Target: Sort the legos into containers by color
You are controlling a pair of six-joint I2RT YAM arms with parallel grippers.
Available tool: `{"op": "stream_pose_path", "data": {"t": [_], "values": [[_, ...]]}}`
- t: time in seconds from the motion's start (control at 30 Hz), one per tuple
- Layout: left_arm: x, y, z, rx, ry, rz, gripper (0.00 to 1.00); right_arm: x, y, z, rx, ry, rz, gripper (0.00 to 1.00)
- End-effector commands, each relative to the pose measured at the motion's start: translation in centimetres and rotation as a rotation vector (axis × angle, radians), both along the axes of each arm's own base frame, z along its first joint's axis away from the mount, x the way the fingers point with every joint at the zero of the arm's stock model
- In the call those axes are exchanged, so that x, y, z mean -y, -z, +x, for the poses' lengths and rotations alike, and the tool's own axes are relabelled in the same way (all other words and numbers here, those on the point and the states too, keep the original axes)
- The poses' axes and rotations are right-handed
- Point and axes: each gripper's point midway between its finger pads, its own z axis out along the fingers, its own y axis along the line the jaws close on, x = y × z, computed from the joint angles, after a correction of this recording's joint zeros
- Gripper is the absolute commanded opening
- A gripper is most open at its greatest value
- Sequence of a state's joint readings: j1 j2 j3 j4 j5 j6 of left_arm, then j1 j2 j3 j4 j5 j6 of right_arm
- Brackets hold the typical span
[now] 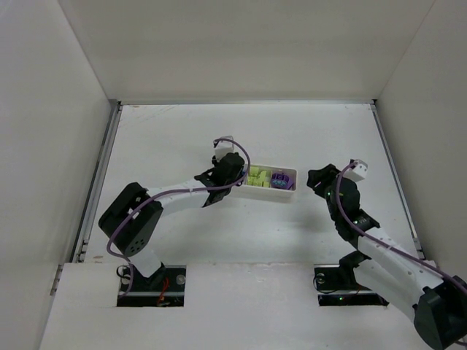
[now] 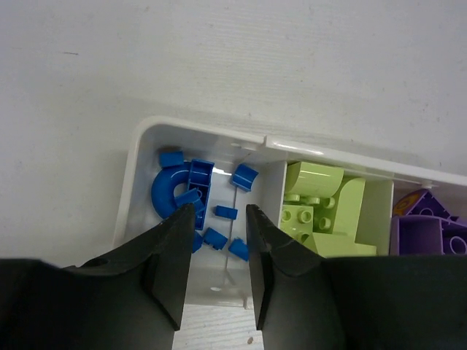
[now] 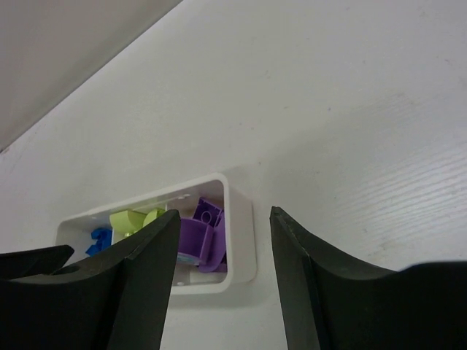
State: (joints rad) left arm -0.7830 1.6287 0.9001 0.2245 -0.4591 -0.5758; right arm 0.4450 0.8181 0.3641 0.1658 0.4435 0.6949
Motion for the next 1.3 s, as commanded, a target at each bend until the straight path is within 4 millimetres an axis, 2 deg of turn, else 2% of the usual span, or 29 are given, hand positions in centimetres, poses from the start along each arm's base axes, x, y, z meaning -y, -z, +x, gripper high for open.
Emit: {"op": "stream_pose_path", "data": {"t": [0.0, 0.23, 0.27, 0.3, 0.43, 0.57, 0.7, 0.87, 1.07, 1.27], "values": [[0.2, -2.7, 1.1, 0.066, -0.004, -0.05, 0.35, 1.2, -1.5, 0.5, 0.063, 0.059, 0.057, 0.59], [-2.7, -6.4, 0.2, 0.139, -0.038, -0.103, 0.66, 1.5, -1.0, 0.7, 0.057, 0.069, 0.066, 0.61], [-3.4, -7.0, -0.1, 0.152, -0.047, -0.11, 0.76, 1.4, -1.0, 0.6, 0.055, 0.065, 0.066, 0.61], [-4.2, -7.4, -0.4, 0.162, -0.06, -0.116, 1.0, 1.4, -1.0, 0.6, 0.056, 0.069, 0.065, 0.62], [-8.3, -8.4, -1.8, 0.189, -0.139, -0.122, 1.0, 2.0, -0.6, 0.7, 0.058, 0.093, 0.074, 0.64], [-12.4, -8.5, -3.6, 0.21, -0.224, -0.136, 1.0, 2.1, -0.3, 0.8, 0.052, 0.102, 0.077, 0.64], [-16.0, -6.9, -5.6, 0.191, -0.314, -0.173, 1.0, 2.3, 0.4, 1.0, 0.037, 0.115, 0.075, 0.64], [-19.6, -3.7, -7.6, 0.134, -0.43, -0.198, 1.0, 3.1, 1.1, 1.1, 0.028, 0.154, 0.061, 0.59], [-21.8, -1.5, -8.6, 0.121, -0.492, -0.189, 1.0, 4.4, 1.4, 0.7, 0.063, 0.207, 0.049, 0.43], [-22.1, -0.4, -8.7, 0.117, -0.495, -0.179, 1.0, 5.6, 2.1, 0.3, 0.101, 0.237, 0.032, 0.41]]}}
